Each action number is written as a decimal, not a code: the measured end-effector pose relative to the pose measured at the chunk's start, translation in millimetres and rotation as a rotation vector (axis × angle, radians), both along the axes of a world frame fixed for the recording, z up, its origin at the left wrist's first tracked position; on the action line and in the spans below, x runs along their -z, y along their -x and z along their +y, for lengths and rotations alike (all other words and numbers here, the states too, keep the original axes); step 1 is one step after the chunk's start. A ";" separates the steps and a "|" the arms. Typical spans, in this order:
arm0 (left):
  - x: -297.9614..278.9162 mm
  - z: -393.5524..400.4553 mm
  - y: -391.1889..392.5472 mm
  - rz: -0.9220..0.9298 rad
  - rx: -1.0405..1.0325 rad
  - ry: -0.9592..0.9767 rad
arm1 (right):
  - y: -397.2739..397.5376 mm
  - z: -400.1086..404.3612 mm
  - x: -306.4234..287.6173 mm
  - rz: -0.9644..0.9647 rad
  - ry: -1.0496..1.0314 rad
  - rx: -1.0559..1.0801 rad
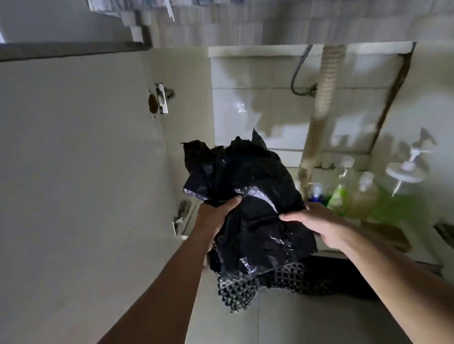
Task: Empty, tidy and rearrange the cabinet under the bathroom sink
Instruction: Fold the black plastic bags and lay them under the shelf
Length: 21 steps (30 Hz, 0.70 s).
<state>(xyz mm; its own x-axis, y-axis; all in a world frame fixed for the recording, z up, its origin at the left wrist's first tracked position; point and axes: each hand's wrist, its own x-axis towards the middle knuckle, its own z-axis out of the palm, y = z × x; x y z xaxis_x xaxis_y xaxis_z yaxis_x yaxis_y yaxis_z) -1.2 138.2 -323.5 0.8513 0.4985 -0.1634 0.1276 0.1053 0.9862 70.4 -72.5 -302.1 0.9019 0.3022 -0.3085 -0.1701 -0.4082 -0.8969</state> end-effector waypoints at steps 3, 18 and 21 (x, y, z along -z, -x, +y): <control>-8.9 13.7 -26.2 -0.017 -0.006 -0.190 | -25.6 13.9 16.3 -0.013 -0.016 -0.012; 67.2 20.2 -73.5 0.463 0.141 -1.460 | -109.2 95.6 156.9 0.153 -0.032 0.189; 87.6 24.7 -76.4 0.496 0.261 -1.465 | -118.7 103.0 161.8 0.080 0.000 0.240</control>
<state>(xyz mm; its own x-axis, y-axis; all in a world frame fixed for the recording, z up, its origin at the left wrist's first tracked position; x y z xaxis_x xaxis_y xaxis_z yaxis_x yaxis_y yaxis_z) 75.2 162.9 -411.1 0.9465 0.3211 0.0329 0.3187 -0.9458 0.0621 189.0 30.5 -463.9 0.9207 0.0822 -0.3815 -0.3322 -0.3480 -0.8767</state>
